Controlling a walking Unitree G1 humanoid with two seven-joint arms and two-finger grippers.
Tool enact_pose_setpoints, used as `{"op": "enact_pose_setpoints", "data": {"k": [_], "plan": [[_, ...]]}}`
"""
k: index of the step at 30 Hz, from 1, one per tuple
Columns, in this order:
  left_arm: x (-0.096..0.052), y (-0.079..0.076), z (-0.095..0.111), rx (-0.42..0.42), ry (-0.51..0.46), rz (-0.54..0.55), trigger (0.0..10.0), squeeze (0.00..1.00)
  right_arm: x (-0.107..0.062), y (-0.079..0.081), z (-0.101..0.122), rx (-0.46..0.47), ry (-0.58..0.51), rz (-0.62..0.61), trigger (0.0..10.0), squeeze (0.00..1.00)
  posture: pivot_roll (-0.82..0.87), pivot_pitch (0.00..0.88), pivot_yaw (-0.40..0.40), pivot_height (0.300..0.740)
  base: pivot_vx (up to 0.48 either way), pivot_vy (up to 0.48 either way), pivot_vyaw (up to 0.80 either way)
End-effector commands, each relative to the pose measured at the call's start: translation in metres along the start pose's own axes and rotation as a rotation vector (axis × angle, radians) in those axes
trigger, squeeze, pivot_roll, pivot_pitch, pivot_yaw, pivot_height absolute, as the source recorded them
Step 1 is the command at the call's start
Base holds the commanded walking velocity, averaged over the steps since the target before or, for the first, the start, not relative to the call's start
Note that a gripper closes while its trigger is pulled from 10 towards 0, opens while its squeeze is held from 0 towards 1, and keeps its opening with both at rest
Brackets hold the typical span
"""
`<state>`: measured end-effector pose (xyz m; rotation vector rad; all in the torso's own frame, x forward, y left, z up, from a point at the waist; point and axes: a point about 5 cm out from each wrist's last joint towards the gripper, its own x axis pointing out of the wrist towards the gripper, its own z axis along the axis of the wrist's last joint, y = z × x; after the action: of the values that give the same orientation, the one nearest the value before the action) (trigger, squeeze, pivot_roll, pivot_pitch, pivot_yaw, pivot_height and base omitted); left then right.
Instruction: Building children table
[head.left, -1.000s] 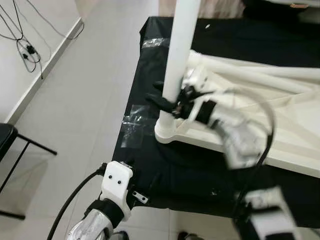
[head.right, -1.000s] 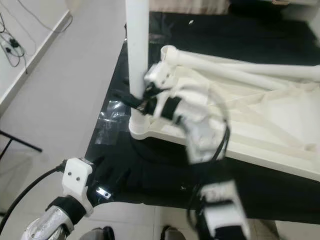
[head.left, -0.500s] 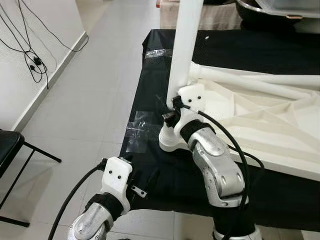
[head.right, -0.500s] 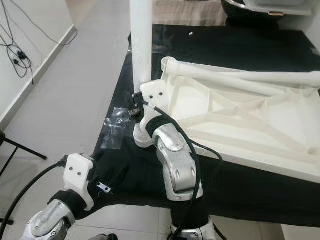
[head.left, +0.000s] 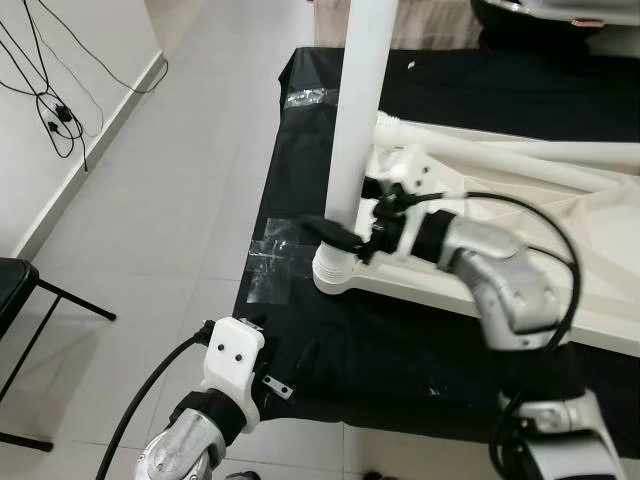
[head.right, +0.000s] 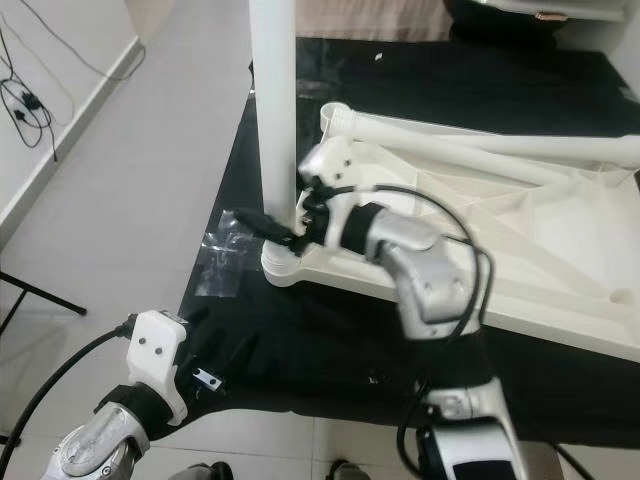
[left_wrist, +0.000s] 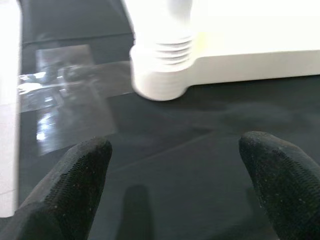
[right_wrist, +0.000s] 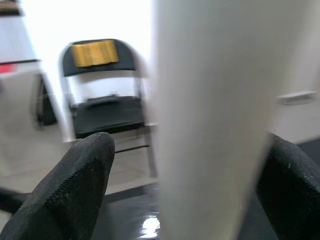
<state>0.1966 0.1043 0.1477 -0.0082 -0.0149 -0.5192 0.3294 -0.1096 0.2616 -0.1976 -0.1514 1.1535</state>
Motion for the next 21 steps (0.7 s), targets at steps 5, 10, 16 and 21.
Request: {"op": "enact_pose_setpoints", "data": {"k": [5, 10, 16, 21], "plan": [[-0.005, -0.005, 0.0, -0.006, 0.004, 0.003, 10.0, 0.0, 0.009, -0.019, 0.012, -0.022, -0.025, 0.081, 10.0, 0.0, 0.09, 0.236, -0.015, 0.74, 0.0, 0.0, 0.0], [-0.008, -0.007, 0.001, -0.007, 0.007, 0.002, 10.0, 0.0, 0.011, -0.025, 0.016, -0.018, -0.031, 0.167, 10.0, 0.0, 0.11, 0.244, -0.013, 0.74, 0.0, 0.0, 0.0], [-0.009, -0.009, 0.0, -0.009, 0.011, -0.001, 10.0, 0.0, 0.009, -0.027, 0.015, 0.019, -0.042, 0.269, 0.0, 0.0, 0.11, 0.245, -0.013, 0.74, 0.0, 0.0, 0.0], [-0.01, -0.01, 0.0, -0.01, 0.014, -0.001, 10.0, 0.0, 0.006, -0.028, 0.007, 0.051, -0.047, 0.331, 0.0, 0.0, 0.11, 0.242, -0.015, 0.74, 0.0, 0.0, 0.0]]}}
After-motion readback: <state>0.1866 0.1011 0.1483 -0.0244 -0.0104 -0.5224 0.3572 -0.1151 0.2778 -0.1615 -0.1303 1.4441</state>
